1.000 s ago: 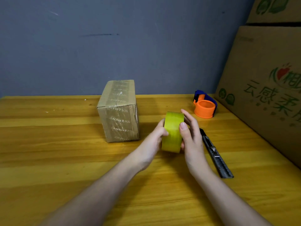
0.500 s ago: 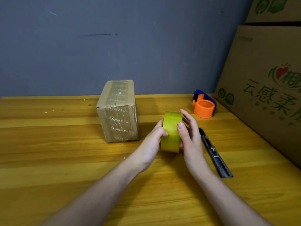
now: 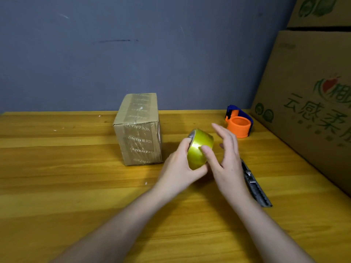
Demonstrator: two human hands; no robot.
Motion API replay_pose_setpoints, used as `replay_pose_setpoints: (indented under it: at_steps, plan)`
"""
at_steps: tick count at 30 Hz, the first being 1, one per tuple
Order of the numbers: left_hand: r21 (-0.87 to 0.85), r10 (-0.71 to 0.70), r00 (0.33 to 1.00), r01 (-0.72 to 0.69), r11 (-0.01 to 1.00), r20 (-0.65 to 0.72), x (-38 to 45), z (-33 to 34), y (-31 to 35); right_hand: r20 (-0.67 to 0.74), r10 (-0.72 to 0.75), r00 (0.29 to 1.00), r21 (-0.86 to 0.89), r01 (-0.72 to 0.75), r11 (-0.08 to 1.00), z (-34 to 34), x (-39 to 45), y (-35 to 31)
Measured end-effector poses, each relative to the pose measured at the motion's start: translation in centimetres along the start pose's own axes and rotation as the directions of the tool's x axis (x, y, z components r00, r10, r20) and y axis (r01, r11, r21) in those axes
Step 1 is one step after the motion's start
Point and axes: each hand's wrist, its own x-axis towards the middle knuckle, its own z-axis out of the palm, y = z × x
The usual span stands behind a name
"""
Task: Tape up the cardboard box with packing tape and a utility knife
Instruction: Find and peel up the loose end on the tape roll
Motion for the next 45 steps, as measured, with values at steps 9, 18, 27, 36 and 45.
replay_pose_setpoints:
  at_steps: [9, 18, 27, 36, 45]
  plan:
    - [0.332, 0.125, 0.988, -0.09, 0.939, -0.086, 0.2, -0.4, 0.0, 0.009, -0.325, 0.946, -0.141, 0.323, 0.936, -0.5, -0.2, -0.2]
    - [0.495, 0.25, 0.958, -0.15, 0.856, -0.141, 0.1, -0.7, 0.0, -0.039, -0.286, 0.958, 0.006, 0.286, 0.958, -0.2, -0.4, -0.2]
    - [0.505, 0.241, 0.965, -0.157, 0.848, -0.105, 0.3, -1.0, -0.1, -0.039, -0.207, 0.978, 0.084, 0.21, 0.974, 0.6, -0.8, -0.4]
    - [0.434, 0.226, 0.97, -0.164, 0.886, -0.095, 0.2, -1.0, 0.3, -0.097, -0.257, 0.961, 0.056, 0.263, 0.963, 0.4, -0.8, -0.3]
    - [0.535, 0.253, 0.965, -0.182, 0.825, -0.062, 0.3, -1.2, 0.2, -0.06, -0.231, 0.971, 0.104, 0.236, 0.966, 0.2, -0.5, -0.6]
